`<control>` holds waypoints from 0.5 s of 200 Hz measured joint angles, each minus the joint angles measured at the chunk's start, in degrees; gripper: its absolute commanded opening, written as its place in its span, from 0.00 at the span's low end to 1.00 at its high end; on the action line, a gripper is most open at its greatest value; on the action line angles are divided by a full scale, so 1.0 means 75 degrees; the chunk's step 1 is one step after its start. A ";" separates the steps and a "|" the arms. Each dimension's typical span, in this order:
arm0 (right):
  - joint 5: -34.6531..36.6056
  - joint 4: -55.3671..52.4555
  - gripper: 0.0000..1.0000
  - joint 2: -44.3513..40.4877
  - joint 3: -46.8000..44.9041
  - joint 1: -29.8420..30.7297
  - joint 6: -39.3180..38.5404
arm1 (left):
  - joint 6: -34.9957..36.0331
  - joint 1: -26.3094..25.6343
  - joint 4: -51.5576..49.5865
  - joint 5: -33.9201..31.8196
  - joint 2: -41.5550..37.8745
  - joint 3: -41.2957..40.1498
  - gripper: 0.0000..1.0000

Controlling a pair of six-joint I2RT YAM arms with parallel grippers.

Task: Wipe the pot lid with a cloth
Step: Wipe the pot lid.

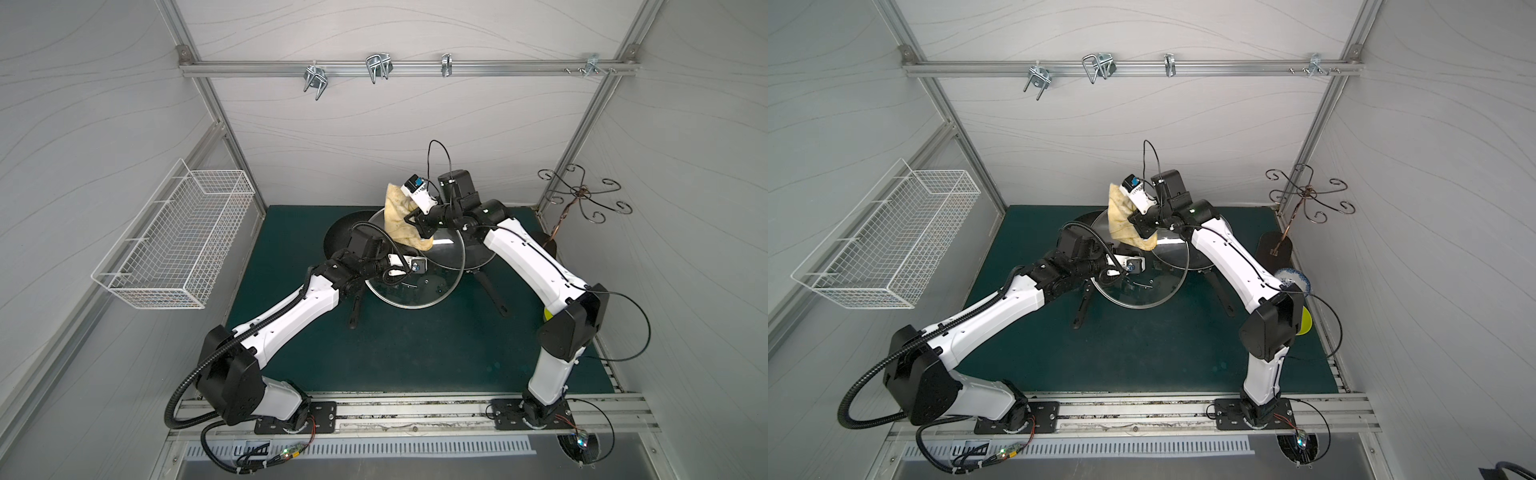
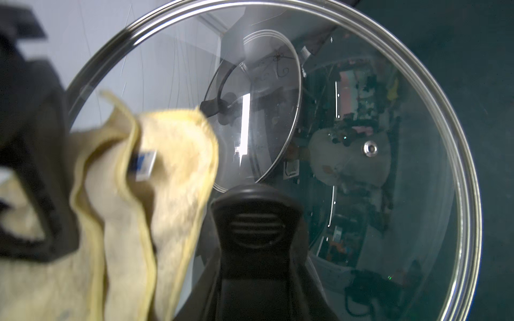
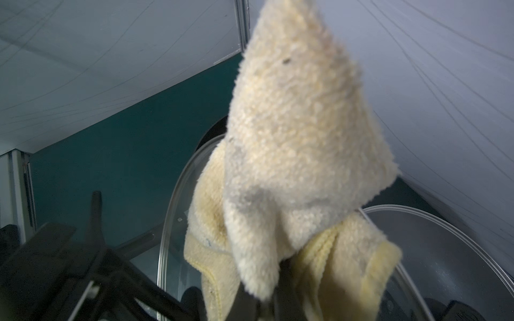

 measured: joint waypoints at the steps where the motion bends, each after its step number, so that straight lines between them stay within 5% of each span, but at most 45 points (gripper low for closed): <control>1: 0.0003 0.0006 0.00 -0.0012 -0.0017 -0.0009 0.0012 | -0.0047 0.0000 0.0026 -0.0032 0.0000 -0.0009 0.00; 100: 0.0399 -0.0041 0.00 -0.1443 -0.2037 -0.0577 0.0347 | -0.5820 0.0003 0.1306 -0.2882 0.0478 0.0539 0.00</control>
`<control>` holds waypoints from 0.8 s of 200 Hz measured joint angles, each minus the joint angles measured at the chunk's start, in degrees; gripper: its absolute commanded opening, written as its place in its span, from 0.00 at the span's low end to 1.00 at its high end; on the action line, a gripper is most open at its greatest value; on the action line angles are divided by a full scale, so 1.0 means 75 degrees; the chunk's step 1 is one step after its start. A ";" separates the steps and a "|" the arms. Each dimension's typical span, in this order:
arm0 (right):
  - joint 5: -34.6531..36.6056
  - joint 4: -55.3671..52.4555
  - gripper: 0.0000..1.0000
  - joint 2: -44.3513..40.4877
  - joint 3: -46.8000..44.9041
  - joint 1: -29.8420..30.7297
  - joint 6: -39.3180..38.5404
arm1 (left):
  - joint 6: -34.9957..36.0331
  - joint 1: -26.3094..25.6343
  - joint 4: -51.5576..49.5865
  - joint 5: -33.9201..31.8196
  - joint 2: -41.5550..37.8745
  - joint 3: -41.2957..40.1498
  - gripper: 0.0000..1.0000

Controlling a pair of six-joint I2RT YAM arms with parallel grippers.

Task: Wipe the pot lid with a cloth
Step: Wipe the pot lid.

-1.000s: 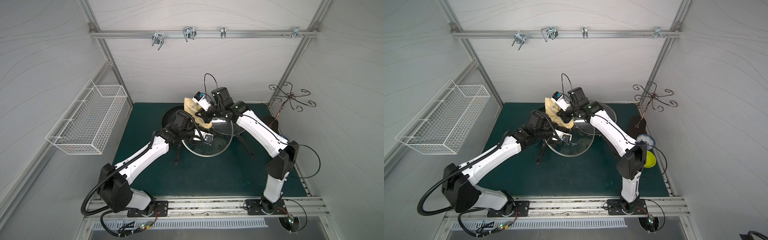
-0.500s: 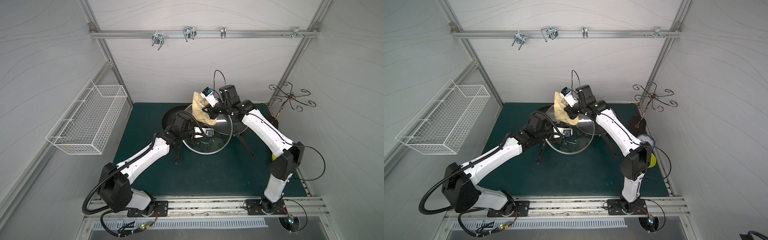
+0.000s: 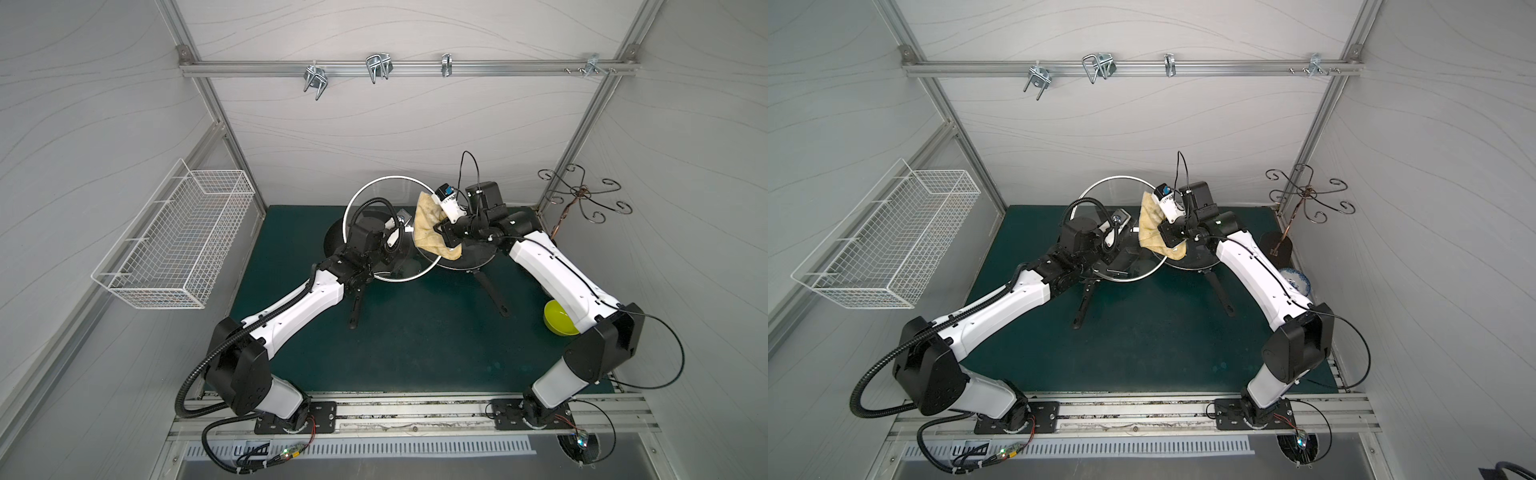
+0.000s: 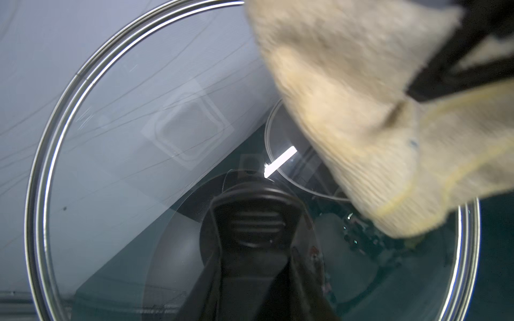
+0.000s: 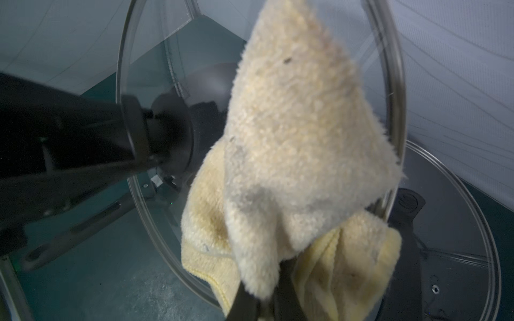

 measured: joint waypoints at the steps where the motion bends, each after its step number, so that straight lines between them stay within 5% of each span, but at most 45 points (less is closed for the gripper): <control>1: 0.0000 -0.0003 0.00 -0.0012 -0.0020 0.0006 0.0000 | -0.0041 0.0000 0.0000 -0.0017 0.0003 0.0015 0.00; 57: -0.0003 -0.0102 0.00 -0.0192 -0.0312 0.0764 0.0020 | -0.2888 0.0003 0.0006 -0.0988 0.0038 0.0737 0.00; 115: -0.0262 -0.0079 0.00 0.0125 -0.0125 0.1495 0.0020 | -0.5630 0.0003 -0.0052 -0.1000 0.0038 0.0799 0.00; 160: -0.0236 -0.0073 0.00 0.0163 -0.0099 0.1419 0.0087 | -0.5753 0.0003 0.0029 -0.0953 -0.0038 0.0656 0.00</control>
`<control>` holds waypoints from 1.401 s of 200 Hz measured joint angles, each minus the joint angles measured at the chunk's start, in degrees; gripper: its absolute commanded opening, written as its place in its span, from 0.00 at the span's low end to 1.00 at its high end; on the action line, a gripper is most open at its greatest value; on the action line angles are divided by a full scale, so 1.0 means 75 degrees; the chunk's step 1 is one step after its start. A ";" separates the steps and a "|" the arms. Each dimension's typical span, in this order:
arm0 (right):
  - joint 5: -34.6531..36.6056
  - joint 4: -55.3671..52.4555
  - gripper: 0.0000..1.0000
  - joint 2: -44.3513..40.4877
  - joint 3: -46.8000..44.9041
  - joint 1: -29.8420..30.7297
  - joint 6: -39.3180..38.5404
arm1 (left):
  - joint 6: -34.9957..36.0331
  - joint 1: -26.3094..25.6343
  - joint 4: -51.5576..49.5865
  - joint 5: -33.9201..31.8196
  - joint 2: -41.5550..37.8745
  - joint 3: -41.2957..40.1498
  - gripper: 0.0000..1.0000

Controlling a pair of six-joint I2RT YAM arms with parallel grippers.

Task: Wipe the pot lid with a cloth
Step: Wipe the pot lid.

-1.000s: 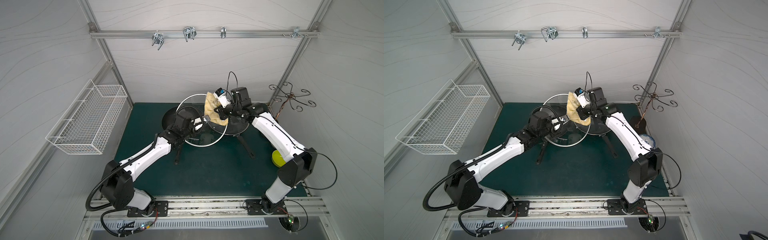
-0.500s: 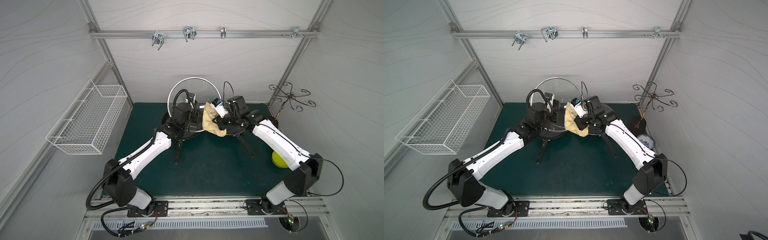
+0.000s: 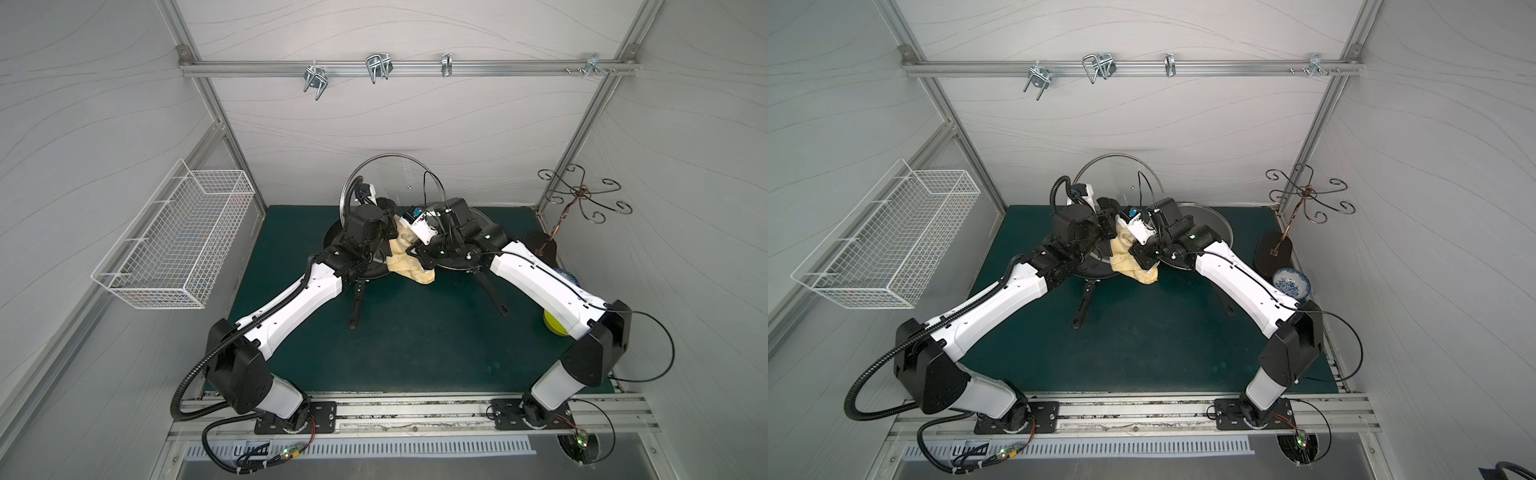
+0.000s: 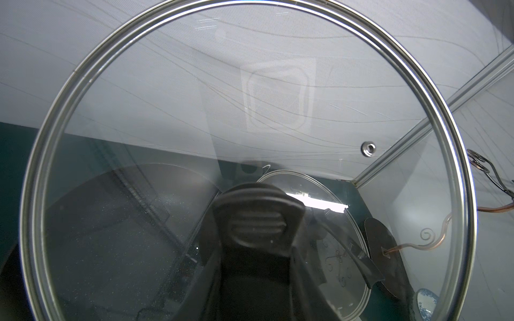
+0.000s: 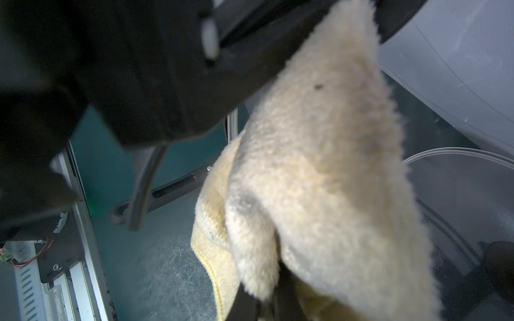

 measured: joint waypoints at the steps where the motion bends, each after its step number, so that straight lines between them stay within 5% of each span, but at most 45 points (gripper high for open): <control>1: 0.0000 0.0000 0.00 -0.0003 0.0000 -0.0009 0.0009 | 0.0017 0.0000 0.0012 0.0000 -0.0003 -0.0009 0.00; 50: 0.0184 0.0009 0.00 -0.0440 0.0000 -0.0612 0.0198 | 0.2387 0.0000 0.0530 0.0248 -0.0312 -0.0635 0.00; 112: 0.0411 -0.0006 0.00 -0.0519 0.0606 -0.1367 0.0006 | 0.6572 0.0006 0.0813 0.1635 -0.0714 -0.1341 0.00; 186: 0.0437 0.0055 0.00 0.0513 0.1929 -0.0892 -0.0353 | 1.1427 -0.0029 -0.1233 0.3299 -0.0938 -0.1335 0.00; 228: 0.0335 0.0055 0.00 0.1300 0.2320 -0.0154 -0.0452 | 1.2438 -0.0254 -0.2098 0.3631 -0.0807 -0.1259 0.00; 280: 0.0041 0.0058 0.00 0.1588 0.2361 0.0178 -0.0452 | 1.2572 -0.0481 -0.2084 0.3669 -0.0589 -0.1207 0.00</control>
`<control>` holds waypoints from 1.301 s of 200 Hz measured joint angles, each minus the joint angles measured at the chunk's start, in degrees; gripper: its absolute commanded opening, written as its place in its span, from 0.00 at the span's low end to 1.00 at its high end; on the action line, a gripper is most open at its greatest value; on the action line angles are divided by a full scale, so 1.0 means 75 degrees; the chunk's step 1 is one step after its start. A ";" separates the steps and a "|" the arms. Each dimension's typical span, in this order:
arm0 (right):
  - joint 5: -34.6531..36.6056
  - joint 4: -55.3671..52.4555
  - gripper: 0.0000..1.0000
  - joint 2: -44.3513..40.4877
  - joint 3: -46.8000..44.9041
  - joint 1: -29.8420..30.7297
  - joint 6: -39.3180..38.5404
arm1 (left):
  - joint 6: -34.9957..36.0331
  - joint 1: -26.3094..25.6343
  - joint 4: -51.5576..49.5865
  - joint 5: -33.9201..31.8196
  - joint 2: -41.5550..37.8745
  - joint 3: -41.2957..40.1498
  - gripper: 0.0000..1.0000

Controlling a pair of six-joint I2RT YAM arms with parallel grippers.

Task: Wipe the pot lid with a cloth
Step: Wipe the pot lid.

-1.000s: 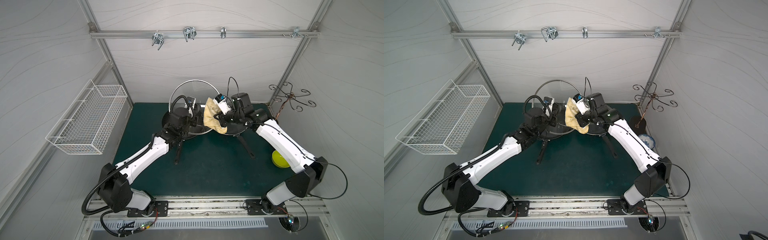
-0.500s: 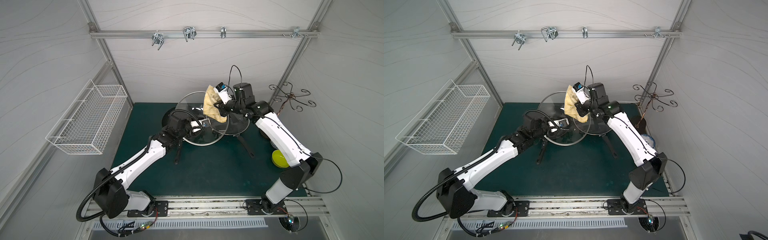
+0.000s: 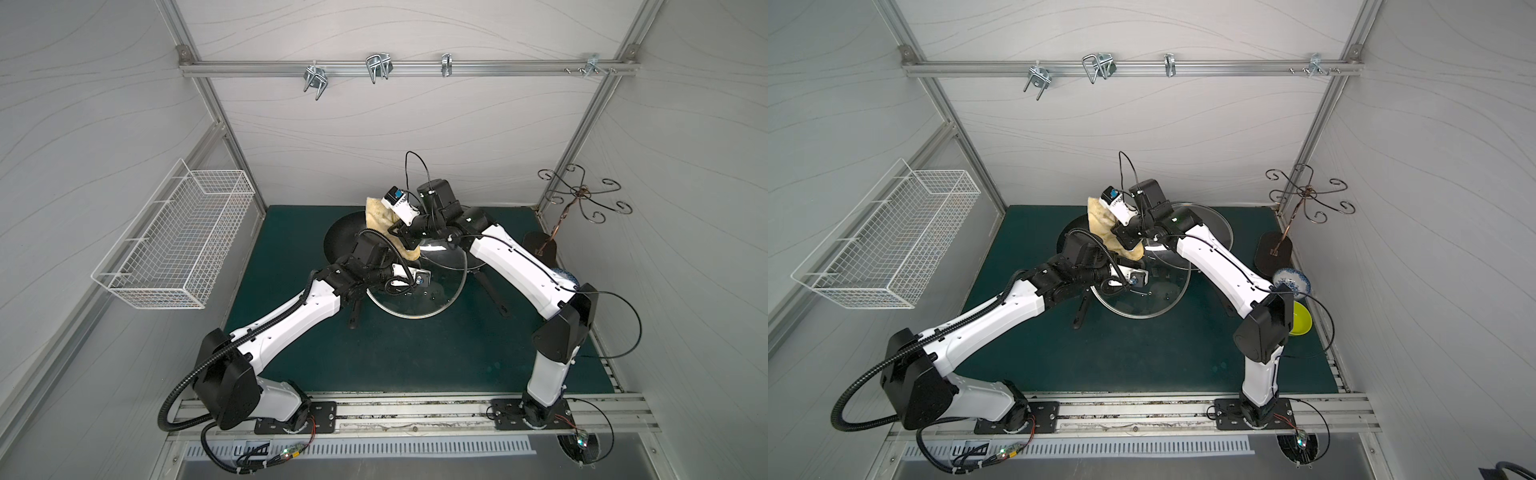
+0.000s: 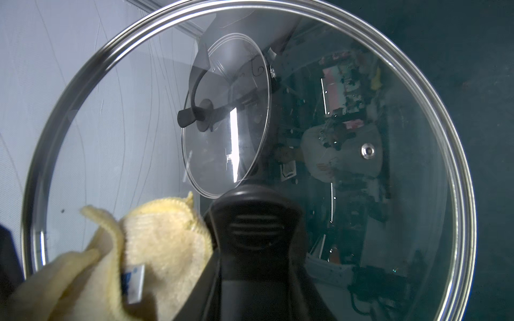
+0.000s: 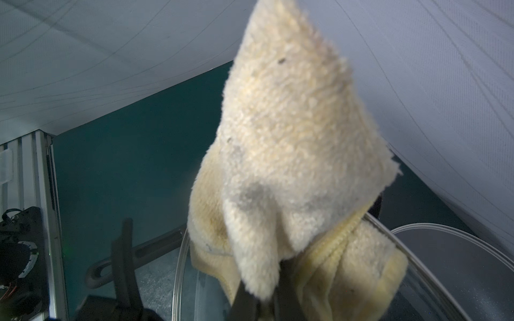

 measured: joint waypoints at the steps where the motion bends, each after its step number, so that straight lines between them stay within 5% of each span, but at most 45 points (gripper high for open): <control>1: 0.0000 0.0000 0.00 -0.0003 0.0000 -0.0012 0.0006 | -0.0009 0.0000 0.0006 0.0003 0.0000 -0.0003 0.00; 88: 0.0099 0.0108 0.00 -0.0851 -0.0589 -0.1221 0.0213 | -0.2897 0.0067 0.1757 -0.0315 0.0259 -0.0093 0.00; 144: 0.0318 0.0026 0.00 -0.1781 -0.1682 -0.1603 0.0251 | -0.5566 0.0073 0.2888 -0.1918 0.0472 -0.0131 0.00; 196: 0.0539 -0.0207 0.00 -0.2218 -0.2457 -0.1195 0.0315 | -0.8976 0.0117 0.2690 -0.3518 0.0475 0.0154 0.00; 260: 0.0545 -0.0181 0.00 -0.2212 -0.2739 -0.0093 0.0734 | -1.2310 0.0198 0.2559 -0.3876 0.0414 0.0213 0.00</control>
